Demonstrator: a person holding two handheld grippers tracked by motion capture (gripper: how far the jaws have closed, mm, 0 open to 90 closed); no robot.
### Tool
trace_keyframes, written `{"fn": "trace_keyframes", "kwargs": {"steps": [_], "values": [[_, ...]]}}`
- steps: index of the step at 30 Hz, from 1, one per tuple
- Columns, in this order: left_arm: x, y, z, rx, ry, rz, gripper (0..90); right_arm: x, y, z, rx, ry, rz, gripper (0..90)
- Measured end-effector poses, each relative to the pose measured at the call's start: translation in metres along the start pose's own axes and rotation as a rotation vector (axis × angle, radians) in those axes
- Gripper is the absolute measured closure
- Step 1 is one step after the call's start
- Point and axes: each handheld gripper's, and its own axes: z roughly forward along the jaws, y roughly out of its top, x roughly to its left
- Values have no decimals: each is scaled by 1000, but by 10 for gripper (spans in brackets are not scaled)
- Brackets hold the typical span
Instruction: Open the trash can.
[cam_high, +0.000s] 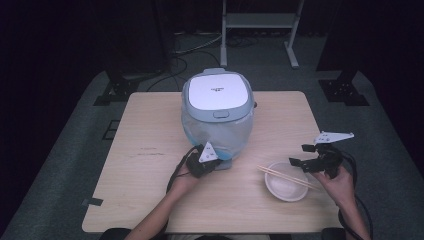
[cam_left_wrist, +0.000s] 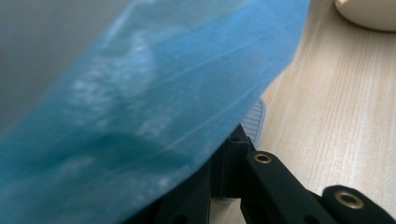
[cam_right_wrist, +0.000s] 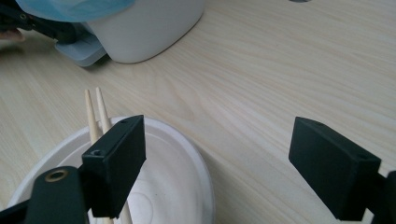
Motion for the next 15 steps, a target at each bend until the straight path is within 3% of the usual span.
{"fn": "trace_keyframes", "kwargs": {"steps": [6,10,13,15], "values": [[-1,0,2,16,1,2,900,0,0,-1,-1,0,0,175],[-1,-2,5,26,-12,-24,900,1,1,-3,-7,0,-2,175],[-3,-1,9,62,-6,13,900,0,1,-5,-10,2,-1,175],[-3,-1,10,78,-3,11,900,0,1,-6,-12,5,2,175]]}}
